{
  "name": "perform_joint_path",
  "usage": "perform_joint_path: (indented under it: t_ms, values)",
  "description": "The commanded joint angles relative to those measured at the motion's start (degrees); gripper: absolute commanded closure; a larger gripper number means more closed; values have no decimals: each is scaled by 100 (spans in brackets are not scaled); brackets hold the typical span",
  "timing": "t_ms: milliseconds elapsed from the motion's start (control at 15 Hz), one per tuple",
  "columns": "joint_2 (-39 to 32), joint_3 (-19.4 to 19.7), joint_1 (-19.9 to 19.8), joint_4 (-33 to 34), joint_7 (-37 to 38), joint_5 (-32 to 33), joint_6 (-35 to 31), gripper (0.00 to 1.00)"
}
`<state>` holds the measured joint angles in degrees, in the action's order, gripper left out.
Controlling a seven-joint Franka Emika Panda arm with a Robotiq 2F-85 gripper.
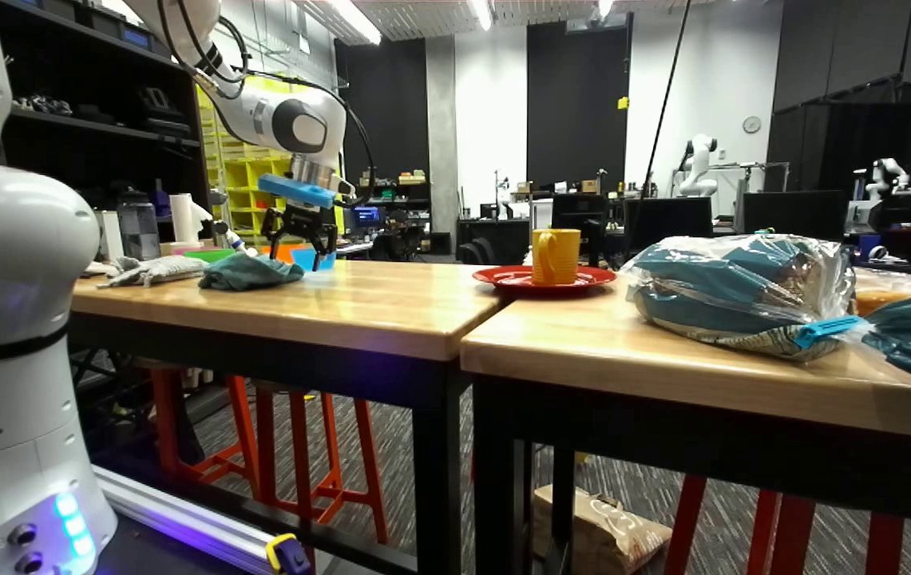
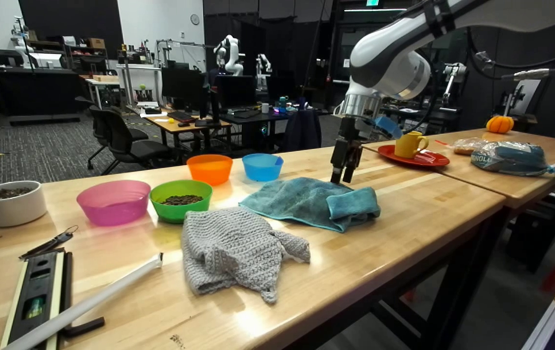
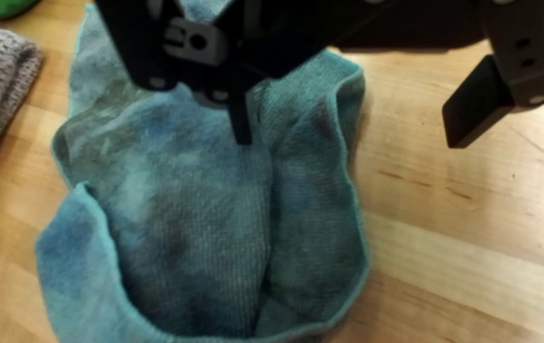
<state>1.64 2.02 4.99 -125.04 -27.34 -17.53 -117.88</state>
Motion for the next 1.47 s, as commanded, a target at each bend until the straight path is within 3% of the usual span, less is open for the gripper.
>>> perform_joint_path:
  t_ms: [0,67,200,733,1400]
  values:
    - [-147,-125,-126,110,-151,-201,166,15]
    - [-160,-152,-125,126,-157,-248,183,27]
    - [-167,-211,-112,159,-173,-299,198,35]
    - [-23,-381,-90,378,2,-160,341,97]
    - [984,-399,-56,176,607,538,485,100]
